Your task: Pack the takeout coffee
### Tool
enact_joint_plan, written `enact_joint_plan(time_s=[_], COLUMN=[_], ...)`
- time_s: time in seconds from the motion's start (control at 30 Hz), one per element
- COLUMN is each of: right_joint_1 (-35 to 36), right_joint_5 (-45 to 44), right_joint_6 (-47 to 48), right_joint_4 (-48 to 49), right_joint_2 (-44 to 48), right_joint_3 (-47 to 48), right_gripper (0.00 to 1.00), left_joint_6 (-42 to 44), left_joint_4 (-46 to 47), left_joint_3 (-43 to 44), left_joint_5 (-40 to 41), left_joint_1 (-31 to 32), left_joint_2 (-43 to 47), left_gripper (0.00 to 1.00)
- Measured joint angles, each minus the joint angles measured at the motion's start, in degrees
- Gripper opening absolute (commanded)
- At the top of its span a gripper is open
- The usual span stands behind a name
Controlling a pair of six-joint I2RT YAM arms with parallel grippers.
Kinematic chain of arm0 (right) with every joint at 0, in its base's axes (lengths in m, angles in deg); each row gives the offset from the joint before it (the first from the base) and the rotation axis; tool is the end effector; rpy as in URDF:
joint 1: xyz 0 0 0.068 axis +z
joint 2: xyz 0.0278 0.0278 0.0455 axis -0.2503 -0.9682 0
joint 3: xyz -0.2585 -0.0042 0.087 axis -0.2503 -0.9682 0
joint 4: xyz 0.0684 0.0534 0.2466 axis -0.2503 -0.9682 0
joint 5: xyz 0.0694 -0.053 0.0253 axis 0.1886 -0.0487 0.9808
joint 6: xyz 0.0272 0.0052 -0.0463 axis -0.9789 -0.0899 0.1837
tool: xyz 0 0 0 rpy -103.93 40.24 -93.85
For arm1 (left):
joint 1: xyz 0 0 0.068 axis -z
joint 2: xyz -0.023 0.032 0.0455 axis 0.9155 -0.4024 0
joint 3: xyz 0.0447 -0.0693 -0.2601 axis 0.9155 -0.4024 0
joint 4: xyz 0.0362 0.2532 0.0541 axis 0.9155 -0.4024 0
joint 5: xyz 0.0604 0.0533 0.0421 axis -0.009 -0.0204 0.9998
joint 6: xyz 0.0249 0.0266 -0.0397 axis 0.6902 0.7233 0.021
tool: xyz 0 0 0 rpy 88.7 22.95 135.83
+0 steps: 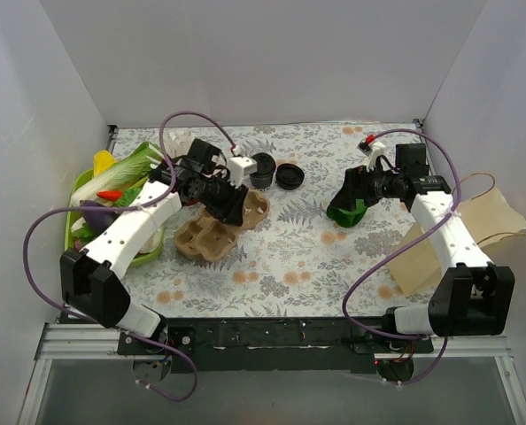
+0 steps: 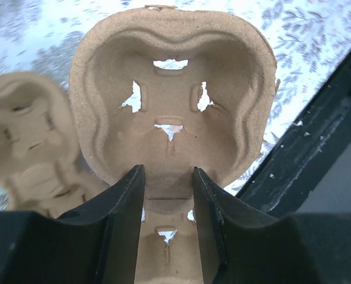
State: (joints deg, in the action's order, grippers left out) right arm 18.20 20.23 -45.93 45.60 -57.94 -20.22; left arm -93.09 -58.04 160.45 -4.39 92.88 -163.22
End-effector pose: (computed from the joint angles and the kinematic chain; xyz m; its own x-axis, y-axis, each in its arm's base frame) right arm 0.2847 0.0412 0.2996 -0.6259 -0.1313 -0.7688 -0.5869 0.7284 0.3534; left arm 0.2538 -0.1434 0.3260 -0.9550 0.0239 -0.2956 0.1888 0.8176 -0.5439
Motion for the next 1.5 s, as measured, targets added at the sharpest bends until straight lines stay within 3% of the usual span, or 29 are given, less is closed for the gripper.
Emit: enact_joint_plan(time_s=[0.27,0.47,0.6,0.77,0.87,0.9,1.17,1.5], right_joint_1=[0.00,0.00,0.00,0.00,0.00,0.00,0.00,-2.86], right_joint_5=[-2.12,-3.13,-3.56,-3.96,-4.63,-4.98,-16.20,-37.44], right_joint_6=[3.10,4.70,7.10,12.46,15.61,16.55,20.24,22.95], right_joint_4=[-3.89,-6.16,-8.09,-13.46,-17.20,-18.49,-27.10,-37.38], right_joint_2=[3.48,8.57,10.21,10.34,10.34,10.34,10.36,11.61], right_joint_3=[1.64,1.64,1.75,5.79,11.10,12.90,27.15,41.46], right_gripper=[0.98,0.98,0.98,0.98,0.98,0.98,0.98,0.98], left_joint_6=[-1.16,-3.52,-3.52,-1.62,0.61,1.25,5.20,1.14], left_joint_4=[2.99,7.04,8.37,8.70,8.50,8.22,6.51,9.38], left_joint_3=[1.33,0.74,-3.37,-12.76,-17.62,-18.43,-18.71,-3.82], left_joint_5=[-3.69,-2.32,0.44,3.15,5.16,5.66,2.43,-5.97], left_joint_1=[8.98,10.32,10.25,10.25,10.25,10.25,10.25,10.25], left_joint_2=[-9.51,-17.42,-16.74,-9.03,-3.63,-2.58,-0.52,-4.61], left_gripper=[0.00,0.00,0.00,0.00,0.21,0.33,0.68,0.70])
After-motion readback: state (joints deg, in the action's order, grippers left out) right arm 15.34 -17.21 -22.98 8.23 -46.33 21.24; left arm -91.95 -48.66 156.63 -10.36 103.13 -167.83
